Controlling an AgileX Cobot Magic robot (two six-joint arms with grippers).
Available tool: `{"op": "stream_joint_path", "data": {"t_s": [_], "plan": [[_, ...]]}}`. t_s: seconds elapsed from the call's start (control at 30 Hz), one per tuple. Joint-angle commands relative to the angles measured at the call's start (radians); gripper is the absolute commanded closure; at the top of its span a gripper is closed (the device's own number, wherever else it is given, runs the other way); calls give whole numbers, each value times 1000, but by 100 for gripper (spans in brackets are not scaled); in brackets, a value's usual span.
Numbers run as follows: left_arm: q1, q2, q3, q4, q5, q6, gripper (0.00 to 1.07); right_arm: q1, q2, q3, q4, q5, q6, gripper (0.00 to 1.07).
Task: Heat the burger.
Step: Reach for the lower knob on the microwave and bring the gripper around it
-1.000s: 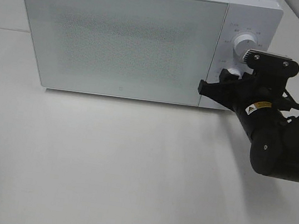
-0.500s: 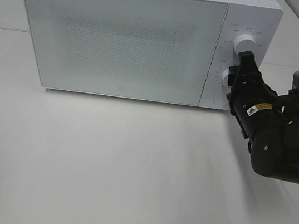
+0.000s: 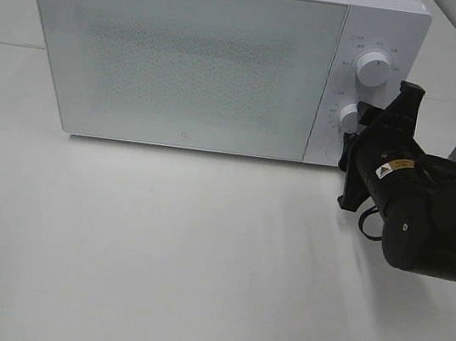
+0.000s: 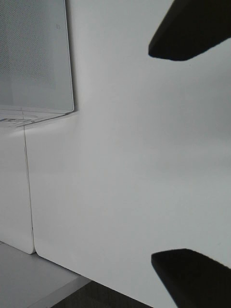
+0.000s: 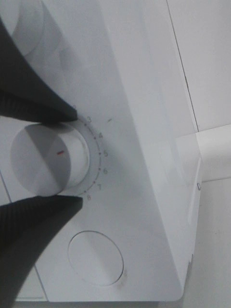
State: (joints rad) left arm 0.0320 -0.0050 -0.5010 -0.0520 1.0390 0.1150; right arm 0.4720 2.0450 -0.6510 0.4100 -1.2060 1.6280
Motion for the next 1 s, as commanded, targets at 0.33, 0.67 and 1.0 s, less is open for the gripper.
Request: {"op": "stream_joint_path", "data": {"t_s": [0.33,0.67,1.0], "plan": [[4,-24,5,-10,-7,-8,7,1,-8,-6,-48,-55,18,83],[4,-24,5,-10,-7,-8,7,1,-8,-6,-48,-55,18,75],[4,-24,5,-10,-7,-8,7,1,-8,-6,-48,-78,18,53]]}}
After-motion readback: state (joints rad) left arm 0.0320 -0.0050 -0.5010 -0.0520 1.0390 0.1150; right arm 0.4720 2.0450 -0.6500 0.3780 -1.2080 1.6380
